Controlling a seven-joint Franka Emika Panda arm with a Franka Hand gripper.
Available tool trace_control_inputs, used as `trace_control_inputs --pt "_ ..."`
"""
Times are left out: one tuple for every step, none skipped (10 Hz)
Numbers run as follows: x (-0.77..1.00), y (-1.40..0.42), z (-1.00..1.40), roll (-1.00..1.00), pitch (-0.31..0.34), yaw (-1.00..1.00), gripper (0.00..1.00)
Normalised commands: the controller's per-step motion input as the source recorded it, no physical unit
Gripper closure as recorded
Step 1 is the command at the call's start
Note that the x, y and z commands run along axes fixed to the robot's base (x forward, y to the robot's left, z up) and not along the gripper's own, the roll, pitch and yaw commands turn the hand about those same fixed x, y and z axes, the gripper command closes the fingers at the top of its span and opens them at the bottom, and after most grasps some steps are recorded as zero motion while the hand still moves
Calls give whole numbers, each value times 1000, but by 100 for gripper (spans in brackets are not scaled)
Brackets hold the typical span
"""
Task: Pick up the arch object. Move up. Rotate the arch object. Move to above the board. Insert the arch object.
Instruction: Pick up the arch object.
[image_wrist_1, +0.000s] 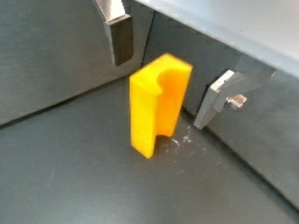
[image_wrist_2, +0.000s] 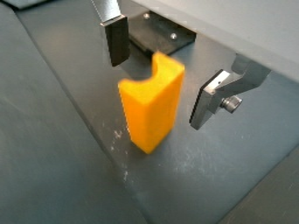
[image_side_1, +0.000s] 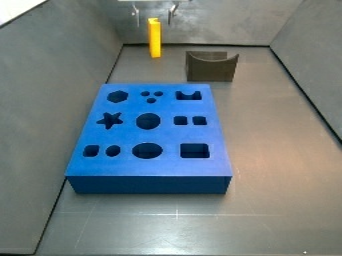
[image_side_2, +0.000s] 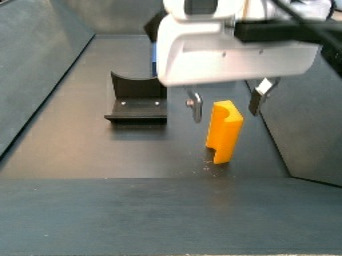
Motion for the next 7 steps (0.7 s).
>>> trace_control_inputs --pt "0 209 -377 -344 194 -20 0" --pt "0 289 -434 -311 196 -71 0" --pt "0 186 -509 -317 91 -37 0" --pt "-214 143 -234 -281 -211 151 0" --pt "0 6 -23 -43 -41 0 0" --pt "0 0 0 0 0 0 100" --pt "0 0 0 0 0 0 100"
